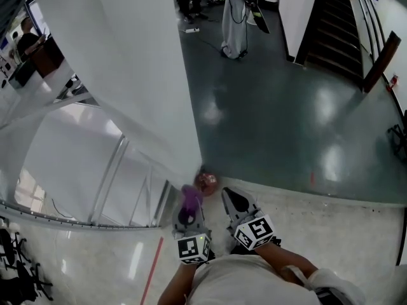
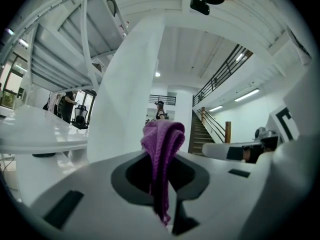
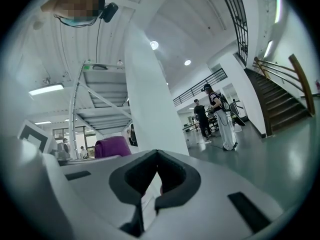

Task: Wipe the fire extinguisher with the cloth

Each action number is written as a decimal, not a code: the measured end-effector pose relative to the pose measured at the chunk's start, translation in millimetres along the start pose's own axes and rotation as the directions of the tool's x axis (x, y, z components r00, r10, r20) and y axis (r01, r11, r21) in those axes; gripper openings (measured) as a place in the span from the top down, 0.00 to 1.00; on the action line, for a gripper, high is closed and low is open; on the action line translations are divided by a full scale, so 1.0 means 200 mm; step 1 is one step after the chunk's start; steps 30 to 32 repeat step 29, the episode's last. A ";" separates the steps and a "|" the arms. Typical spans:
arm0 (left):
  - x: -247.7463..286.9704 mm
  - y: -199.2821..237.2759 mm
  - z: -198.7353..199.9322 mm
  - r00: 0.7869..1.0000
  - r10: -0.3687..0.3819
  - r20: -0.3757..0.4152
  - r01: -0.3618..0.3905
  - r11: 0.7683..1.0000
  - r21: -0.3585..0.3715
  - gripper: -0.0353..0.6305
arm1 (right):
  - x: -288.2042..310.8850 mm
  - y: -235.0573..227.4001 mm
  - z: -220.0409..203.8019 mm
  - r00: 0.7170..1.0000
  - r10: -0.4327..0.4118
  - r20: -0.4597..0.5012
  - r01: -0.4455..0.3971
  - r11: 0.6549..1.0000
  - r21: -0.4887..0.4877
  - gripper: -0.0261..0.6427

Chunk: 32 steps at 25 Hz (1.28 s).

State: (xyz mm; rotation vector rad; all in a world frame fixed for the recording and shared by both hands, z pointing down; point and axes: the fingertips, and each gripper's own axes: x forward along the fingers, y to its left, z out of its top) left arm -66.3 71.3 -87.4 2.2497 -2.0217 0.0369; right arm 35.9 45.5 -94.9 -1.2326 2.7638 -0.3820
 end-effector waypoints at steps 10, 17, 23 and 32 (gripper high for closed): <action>0.01 0.02 -0.07 1.000 0.002 -0.013 -0.002 1.000 -0.003 0.86 | 0.01 0.00 -0.07 1.000 0.000 -0.021 0.000 1.000 -0.004 0.94; 0.05 0.06 -0.08 1.000 0.013 -0.010 -0.013 1.000 -0.002 0.86 | 0.04 -0.03 -0.06 1.000 0.002 -0.004 -0.002 1.000 -0.007 0.94; 0.07 0.06 -0.06 1.000 0.012 -0.007 -0.012 1.000 0.010 0.86 | 0.07 -0.04 -0.04 1.000 0.004 0.003 -0.004 1.000 -0.008 0.94; 0.09 0.05 -0.05 1.000 0.009 -0.004 -0.009 1.000 0.014 0.86 | 0.07 -0.06 -0.03 1.000 0.008 0.001 -0.008 1.000 -0.017 0.94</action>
